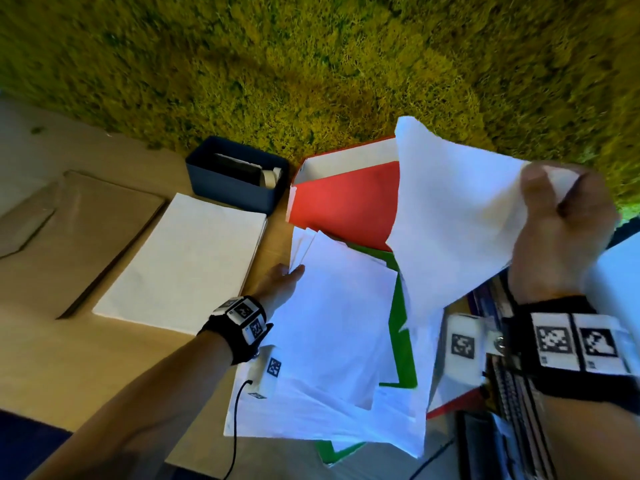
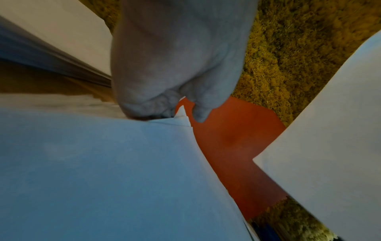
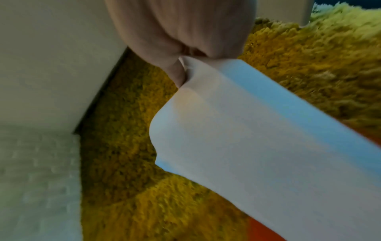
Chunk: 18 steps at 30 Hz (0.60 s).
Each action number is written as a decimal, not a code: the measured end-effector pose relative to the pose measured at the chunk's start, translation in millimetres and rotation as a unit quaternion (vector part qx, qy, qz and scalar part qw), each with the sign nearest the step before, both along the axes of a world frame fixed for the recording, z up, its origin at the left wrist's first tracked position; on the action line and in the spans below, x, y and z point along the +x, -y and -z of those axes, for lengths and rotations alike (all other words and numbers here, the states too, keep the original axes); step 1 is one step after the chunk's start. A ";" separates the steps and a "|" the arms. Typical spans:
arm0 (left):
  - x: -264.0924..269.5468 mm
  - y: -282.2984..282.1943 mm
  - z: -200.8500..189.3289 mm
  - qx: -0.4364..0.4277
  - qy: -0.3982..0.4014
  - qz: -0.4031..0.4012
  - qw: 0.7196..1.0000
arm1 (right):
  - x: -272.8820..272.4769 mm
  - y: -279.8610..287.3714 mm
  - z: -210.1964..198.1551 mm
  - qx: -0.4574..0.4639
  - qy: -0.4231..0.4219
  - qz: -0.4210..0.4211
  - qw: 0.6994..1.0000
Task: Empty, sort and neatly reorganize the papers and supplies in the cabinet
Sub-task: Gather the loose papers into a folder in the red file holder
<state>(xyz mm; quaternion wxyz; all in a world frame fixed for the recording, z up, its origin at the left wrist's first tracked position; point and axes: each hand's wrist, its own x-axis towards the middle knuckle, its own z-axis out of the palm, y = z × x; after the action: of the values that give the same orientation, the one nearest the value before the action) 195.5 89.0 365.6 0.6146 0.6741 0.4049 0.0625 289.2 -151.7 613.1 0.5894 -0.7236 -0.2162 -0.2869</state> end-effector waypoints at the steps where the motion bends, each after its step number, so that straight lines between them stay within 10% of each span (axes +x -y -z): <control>1: -0.3 -1.2 0.4 0.005 0.000 0.003 1.000 | -0.8 -1.3 -8.7 0.005 -0.004 -0.008 1.000; 5: -1.1 0.5 -7.5 0.003 0.031 0.014 0.999 | 16.7 -14.7 -4.7 -0.002 -0.064 -0.044 0.997; 18: -10.2 29.5 -28.5 -0.161 0.143 0.109 0.971 | 42.8 -17.2 195.9 -0.150 -0.341 0.102 0.922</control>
<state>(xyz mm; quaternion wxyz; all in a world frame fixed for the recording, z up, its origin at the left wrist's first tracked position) 185.4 59.5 394.1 0.7694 0.5907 0.2419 0.0248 331.9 -134.6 417.2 0.4800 -0.8755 0.0325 -0.0451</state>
